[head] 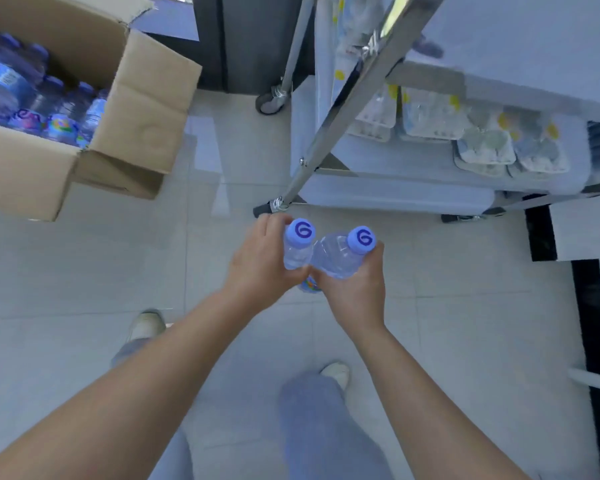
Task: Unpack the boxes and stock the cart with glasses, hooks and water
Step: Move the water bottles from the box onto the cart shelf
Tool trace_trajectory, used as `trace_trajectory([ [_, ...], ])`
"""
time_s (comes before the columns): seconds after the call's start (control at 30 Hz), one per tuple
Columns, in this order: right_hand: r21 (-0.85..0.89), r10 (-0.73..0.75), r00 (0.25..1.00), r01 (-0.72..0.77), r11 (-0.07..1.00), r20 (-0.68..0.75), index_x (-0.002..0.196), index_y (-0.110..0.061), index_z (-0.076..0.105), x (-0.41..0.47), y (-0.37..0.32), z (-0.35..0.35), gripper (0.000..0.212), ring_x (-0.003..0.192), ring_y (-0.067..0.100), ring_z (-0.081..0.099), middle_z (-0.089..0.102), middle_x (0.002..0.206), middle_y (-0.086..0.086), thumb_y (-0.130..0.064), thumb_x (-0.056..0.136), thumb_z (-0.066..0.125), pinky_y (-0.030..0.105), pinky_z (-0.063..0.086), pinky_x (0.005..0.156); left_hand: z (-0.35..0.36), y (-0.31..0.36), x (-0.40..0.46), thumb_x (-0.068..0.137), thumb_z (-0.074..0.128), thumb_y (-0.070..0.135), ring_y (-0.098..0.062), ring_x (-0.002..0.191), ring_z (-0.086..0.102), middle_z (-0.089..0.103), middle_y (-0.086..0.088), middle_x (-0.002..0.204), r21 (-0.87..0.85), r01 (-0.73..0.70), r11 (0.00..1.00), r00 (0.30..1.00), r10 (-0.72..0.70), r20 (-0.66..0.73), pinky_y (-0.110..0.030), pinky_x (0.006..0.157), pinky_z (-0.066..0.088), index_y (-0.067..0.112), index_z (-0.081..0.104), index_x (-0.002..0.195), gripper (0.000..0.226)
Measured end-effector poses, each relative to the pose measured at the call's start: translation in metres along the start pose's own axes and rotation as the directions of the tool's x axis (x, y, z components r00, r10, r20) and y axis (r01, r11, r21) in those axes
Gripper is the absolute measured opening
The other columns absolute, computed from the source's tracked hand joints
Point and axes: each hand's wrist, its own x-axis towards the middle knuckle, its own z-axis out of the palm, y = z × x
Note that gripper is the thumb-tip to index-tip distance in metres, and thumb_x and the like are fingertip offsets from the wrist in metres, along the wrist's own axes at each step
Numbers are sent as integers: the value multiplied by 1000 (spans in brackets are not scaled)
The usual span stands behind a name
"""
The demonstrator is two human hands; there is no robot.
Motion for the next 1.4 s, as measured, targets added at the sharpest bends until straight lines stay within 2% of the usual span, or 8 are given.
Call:
trace_trajectory([
  [0.17,-56,-100,990,106,993,104,77,-39,52,38,47,-63,39,70,19,58,59,81,-7,-10,61,73,31,48,56,77,33,7,63,72,22,-30,82,53,43,7,84,-58,52,997,997,-55,-47,-24,52,29,22,44,86,37],
  [0.3,-67,-160,971,174,982,175,72,-11,54,67,84,-84,20,60,24,54,58,69,10,-9,59,69,36,47,49,114,47,14,70,75,21,-16,88,48,44,7,100,-82,48,996,994,-56,-98,-23,64,31,19,49,101,40],
  [0.7,-112,-346,873,404,908,343,73,-16,55,212,208,-53,20,61,11,52,58,68,-6,-27,63,69,27,45,58,205,-7,139,72,79,23,-18,112,49,50,-2,123,-62,-46,997,976,32,-215,-17,80,34,13,47,126,64],
  [0.83,3,-489,808,517,856,329,62,-20,50,265,229,-40,30,54,-1,49,57,58,-12,0,65,72,18,43,55,226,-31,192,74,78,33,-19,118,49,46,0,134,42,-94,995,957,102,-273,-19,83,33,17,38,136,76],
  [0.93,-26,-542,807,563,826,235,82,-41,49,295,241,-31,52,69,-8,54,58,76,-22,-2,64,78,13,44,67,235,-40,221,73,77,35,-22,116,50,46,0,133,58,-138,989,926,150,-347,-29,89,41,19,38,134,75],
  [1.1,-47,-634,751,651,758,186,105,-31,42,338,239,-25,63,76,-19,51,53,89,-25,-11,62,82,3,40,68,234,-44,255,76,73,39,-22,113,49,49,1,130,128,-207,970,828,243,-506,-31,88,41,17,40,131,68],
  [1.3,-28,-679,728,684,729,97,125,-33,42,376,234,-10,70,77,-22,50,50,92,-31,-20,68,80,3,42,71,241,-47,301,77,71,42,-15,115,48,49,3,130,74,-264,962,736,250,-629,-16,73,28,18,39,136,71],
  [1.4,-8,-696,714,699,715,75,114,-51,32,377,237,0,69,99,-8,54,52,115,-22,-30,65,77,22,47,86,255,-53,306,80,69,40,-14,123,45,46,1,137,-37,-320,947,685,204,-699,-15,87,33,15,35,142,75],
])
